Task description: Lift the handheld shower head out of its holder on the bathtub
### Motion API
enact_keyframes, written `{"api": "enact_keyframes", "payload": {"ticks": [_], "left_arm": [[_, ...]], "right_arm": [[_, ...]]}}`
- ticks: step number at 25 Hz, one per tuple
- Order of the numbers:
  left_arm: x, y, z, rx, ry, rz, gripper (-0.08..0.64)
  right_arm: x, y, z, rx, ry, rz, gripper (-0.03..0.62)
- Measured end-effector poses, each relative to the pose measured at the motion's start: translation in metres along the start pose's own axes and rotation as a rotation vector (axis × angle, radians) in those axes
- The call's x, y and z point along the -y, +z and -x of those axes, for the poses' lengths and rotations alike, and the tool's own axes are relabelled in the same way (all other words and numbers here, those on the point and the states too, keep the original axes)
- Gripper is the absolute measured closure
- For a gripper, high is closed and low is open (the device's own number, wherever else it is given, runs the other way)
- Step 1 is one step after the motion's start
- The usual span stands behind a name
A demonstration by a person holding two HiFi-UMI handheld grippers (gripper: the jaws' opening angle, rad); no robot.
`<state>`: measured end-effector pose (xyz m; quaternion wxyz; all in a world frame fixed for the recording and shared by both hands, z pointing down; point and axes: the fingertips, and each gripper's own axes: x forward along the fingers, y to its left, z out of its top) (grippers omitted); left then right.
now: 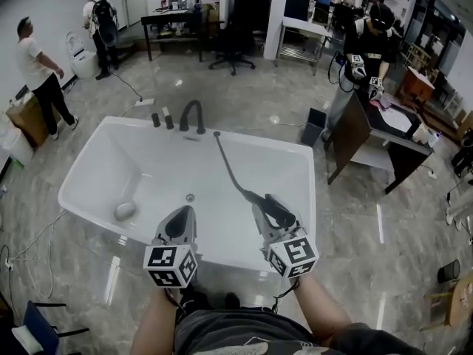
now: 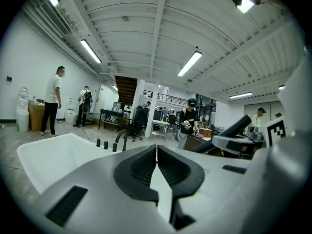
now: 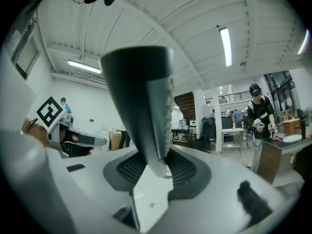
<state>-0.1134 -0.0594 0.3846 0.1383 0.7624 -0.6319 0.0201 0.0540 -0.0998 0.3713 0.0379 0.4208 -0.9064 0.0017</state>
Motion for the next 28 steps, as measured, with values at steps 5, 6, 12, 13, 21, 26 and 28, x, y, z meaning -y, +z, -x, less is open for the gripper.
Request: {"api": "enact_keyframes", "payload": {"ticks": [5,6,12,13,21,26,28], "left_arm": [[-0.003,-0.008,-0.002,-0.015,0.006,0.011,0.540],[-0.003,-0.009,-0.004,-0.016,0.007,0.014,0.540],[0.000,-0.011,-0.006,-0.020,0.002,0.018,0.540],[0.001,-0.011,-0.006,-0.021,0.001,0.017,0.540],[-0.001,-0.013,-0.010,-0.027,0.005,0.011,0.540],[0.007,-0.014,-0.013,-0.036,-0.001,0.004,0.540],[0.011,-0.014,-0.015,-0.040,-0.005,0.000,0.540]], "right_arm": [[-0.002,-0.012,0.000,-0.018,0.006,-0.023,0.449],[-0.002,-0.014,-0.001,-0.021,0.007,-0.027,0.449],[-0.001,-0.023,-0.002,-0.047,0.005,-0.030,0.449],[0.000,-0.025,-0.001,-0.050,0.003,-0.032,0.449],[0.003,-0.029,-0.003,-0.059,-0.002,-0.040,0.449],[0.008,-0.029,-0.002,-0.062,-0.005,-0.045,0.449],[0.012,-0.030,-0.001,-0.059,-0.010,-0.049,0.449]]}}
